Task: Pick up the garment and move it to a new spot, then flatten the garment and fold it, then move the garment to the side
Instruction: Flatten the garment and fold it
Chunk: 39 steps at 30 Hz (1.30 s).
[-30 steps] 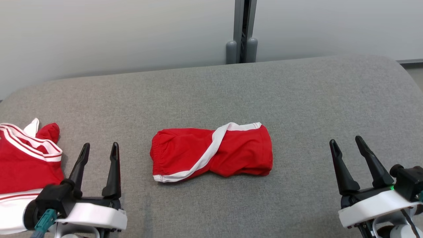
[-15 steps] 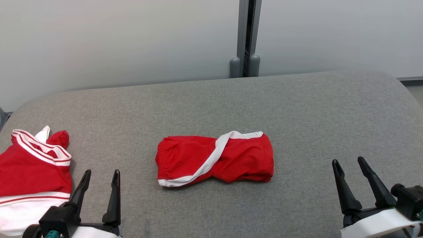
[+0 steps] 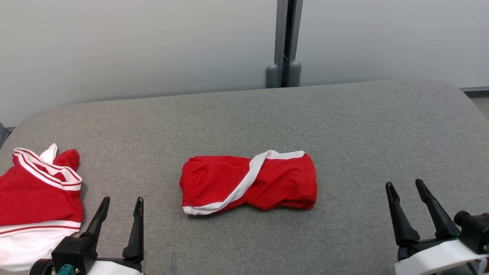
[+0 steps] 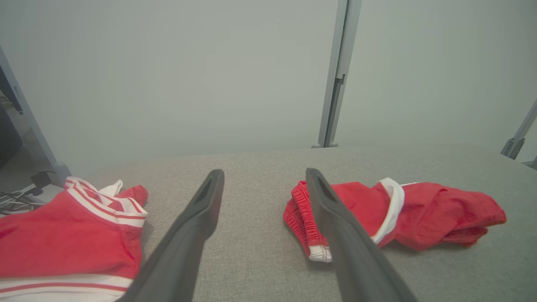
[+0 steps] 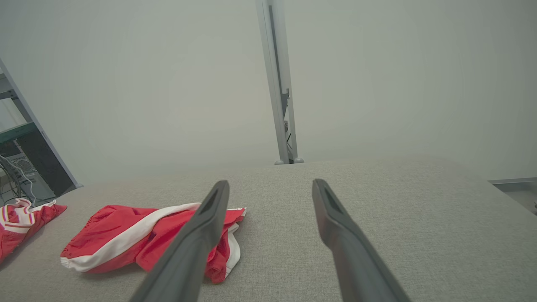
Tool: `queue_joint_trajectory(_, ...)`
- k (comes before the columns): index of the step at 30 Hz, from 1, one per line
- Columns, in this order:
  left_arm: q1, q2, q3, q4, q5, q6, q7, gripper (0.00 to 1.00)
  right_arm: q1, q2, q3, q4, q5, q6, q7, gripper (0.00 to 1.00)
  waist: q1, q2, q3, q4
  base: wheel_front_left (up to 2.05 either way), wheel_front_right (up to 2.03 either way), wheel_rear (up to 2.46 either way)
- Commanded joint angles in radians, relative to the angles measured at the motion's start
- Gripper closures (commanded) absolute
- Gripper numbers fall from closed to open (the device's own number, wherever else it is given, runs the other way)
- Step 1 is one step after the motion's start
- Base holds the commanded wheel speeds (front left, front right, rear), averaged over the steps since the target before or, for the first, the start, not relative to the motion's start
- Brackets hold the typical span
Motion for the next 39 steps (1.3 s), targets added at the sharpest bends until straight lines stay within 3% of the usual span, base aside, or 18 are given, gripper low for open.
queue_joint_trajectory(1, -0.008, 0.005, 0.0, -0.005, 0.003, 0.007, 0.001, 0.0, 0.005, 0.001, -0.003, -0.006, -0.005, 0.0, 0.003, 0.0, 0.0, 0.0, 0.001, 0.001, 0.0, 0.0, 0.0)
queue_joint_trajectory(6, -0.032, 0.009, -0.004, -0.018, 0.013, 0.008, 0.007, 0.0, 0.0, 0.005, -0.005, -0.015, -0.006, 0.0, 0.005, 0.0, 0.0, 0.0, 0.016, 0.007, 0.0, 0.0, 0.0)
queue_joint_trajectory(11, -0.114, 0.023, -0.015, -0.026, 0.032, -0.02, 0.017, 0.0, -0.022, 0.002, -0.004, -0.024, -0.005, 0.0, 0.01, 0.0, 0.0, 0.0, 0.048, 0.014, 0.0, 0.0, 0.0)
queue_joint_trajectory(17, -0.228, -0.004, -0.083, 0.043, -0.007, -0.11, 0.091, 0.0, -0.057, -0.007, 0.014, -0.03, -0.007, 0.0, 0.015, 0.0, 0.0, 0.0, 0.115, 0.007, 0.0, 0.0, 0.0)
queue_joint_trajectory(24, -0.286, -0.044, -0.154, 0.227, -0.1, -0.23, 0.195, 0.0, -0.088, -0.015, 0.032, -0.022, 0.0, 0.0, 0.017, 0.0, 0.0, 0.0, 0.183, -0.013, 0.0, 0.0, 0.0)
queue_joint_trajectory(34, -0.333, -0.058, -0.177, 0.364, -0.157, -0.309, 0.233, 0.0, -0.12, -0.027, 0.025, -0.008, 0.008, 0.0, 0.01, 0.0, 0.0, 0.0, 0.222, -0.022, 0.0, 0.0, 0.0)
queue_joint_trajectory(35, -0.337, -0.059, -0.176, 0.368, -0.157, -0.315, 0.224, 0.24, -0.125, -0.031, 0.025, -0.008, 0.008, 0.0, 0.011, 0.0, 0.0, 0.0, 0.223, -0.022, 0.0, 0.0, 0.0)
queue_joint_trajectory(36, -0.342, -0.058, -0.172, 0.371, -0.158, -0.318, 0.214, 0.99, -0.13, -0.035, 0.024, -0.007, 0.009, 0.0, 0.012, 0.0, 0.0, 0.0, 0.224, -0.022, 0.0, 0.0, 0.0)
queue_joint_trajectory(39, -0.343, -0.058, -0.176, 0.385, -0.162, -0.326, 0.218, 1.0, -0.14, -0.045, 0.021, -0.007, 0.011, 0.0, 0.013, 0.0, 0.0, 0.0, 0.224, -0.021, 0.0, 0.0, 0.0)
